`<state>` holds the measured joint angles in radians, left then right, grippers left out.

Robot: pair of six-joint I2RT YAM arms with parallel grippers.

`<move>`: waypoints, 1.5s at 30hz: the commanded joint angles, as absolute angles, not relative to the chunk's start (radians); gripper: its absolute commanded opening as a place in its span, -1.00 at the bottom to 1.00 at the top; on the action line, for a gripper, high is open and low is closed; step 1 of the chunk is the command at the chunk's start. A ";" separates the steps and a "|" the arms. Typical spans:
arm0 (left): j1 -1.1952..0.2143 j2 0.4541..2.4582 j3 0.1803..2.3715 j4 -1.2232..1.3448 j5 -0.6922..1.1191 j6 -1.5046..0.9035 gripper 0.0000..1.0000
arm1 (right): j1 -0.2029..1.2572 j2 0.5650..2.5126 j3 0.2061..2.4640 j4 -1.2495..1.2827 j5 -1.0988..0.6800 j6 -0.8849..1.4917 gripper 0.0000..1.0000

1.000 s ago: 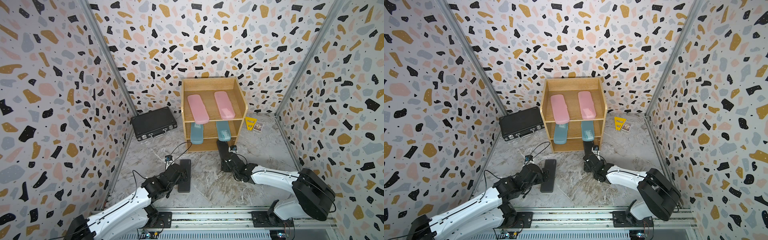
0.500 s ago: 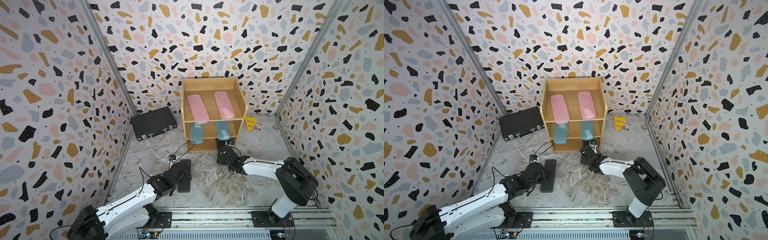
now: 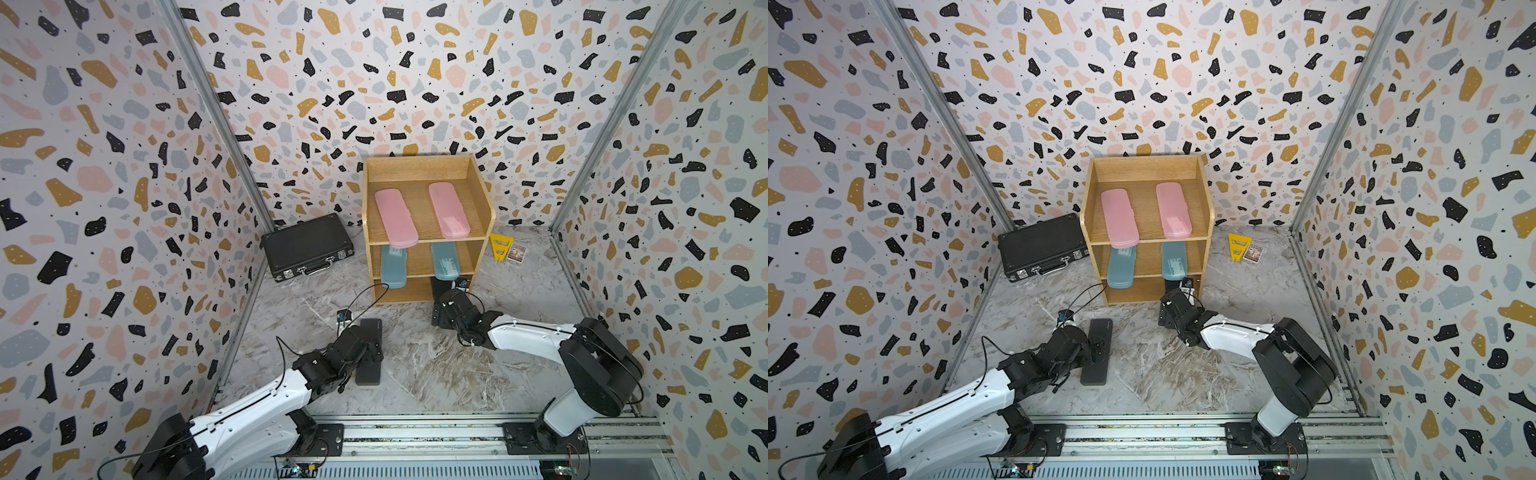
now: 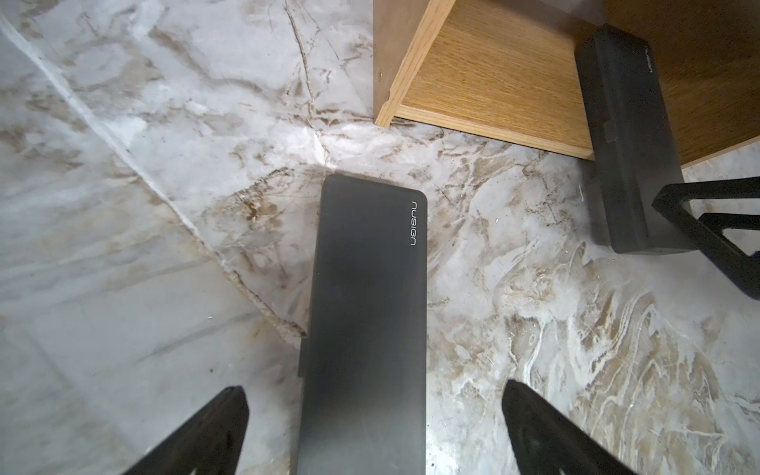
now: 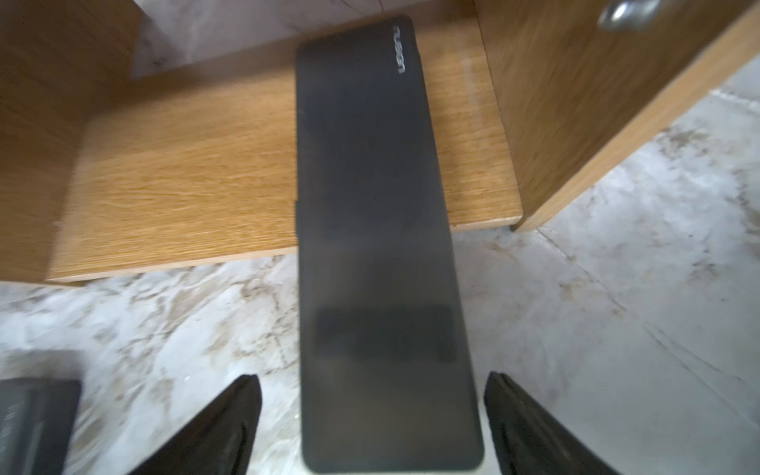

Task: Place the pencil cases on the shelf according to color
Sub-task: Place the pencil case on the shelf, then move the pencil case to the center of the board.

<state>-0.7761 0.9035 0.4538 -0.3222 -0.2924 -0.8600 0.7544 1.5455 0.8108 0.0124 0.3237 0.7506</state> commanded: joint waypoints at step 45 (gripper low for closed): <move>-0.879 1.182 0.602 -0.218 -0.158 -0.849 0.99 | 0.808 0.865 0.381 -0.327 0.134 0.749 1.00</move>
<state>-0.8738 1.2400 0.5606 -0.1528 -0.1040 -0.8501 0.7975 0.8623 0.3504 -0.3065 0.1463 0.7616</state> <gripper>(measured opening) 0.993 0.995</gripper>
